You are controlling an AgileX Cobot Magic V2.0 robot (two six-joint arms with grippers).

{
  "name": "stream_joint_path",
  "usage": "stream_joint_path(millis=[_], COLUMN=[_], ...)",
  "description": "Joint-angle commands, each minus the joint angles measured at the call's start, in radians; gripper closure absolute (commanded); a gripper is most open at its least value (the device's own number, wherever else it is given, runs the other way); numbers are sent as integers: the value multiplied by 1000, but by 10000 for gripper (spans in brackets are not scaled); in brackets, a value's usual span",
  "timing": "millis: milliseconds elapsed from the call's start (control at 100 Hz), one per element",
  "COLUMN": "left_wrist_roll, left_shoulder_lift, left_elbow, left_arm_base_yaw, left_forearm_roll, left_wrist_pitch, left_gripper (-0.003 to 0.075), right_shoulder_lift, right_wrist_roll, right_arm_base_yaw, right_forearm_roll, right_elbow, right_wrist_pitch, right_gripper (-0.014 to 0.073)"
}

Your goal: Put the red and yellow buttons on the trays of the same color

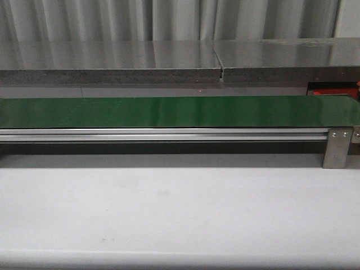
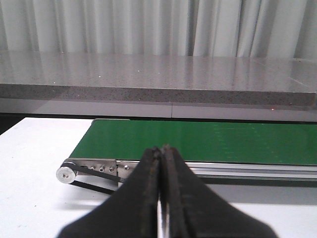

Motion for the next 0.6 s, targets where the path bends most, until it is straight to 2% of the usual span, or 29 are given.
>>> stream_joint_path(millis=[0, 590], left_wrist_roll=[-9, -9], left_shoulder_lift=[-38, -38], left_elbow=[12, 12], left_arm_base_yaw=[6, 6], left_forearm_roll=[-7, -12], left_wrist_pitch=[-90, -90], left_gripper=[739, 739], right_shoulder_lift=[-18, -18], right_wrist_roll=[-3, -3], right_arm_base_yaw=[-2, -2], right_forearm_roll=[2, 2], right_elbow=[-18, -18], right_wrist_pitch=[-81, -81], right_gripper=[711, 711])
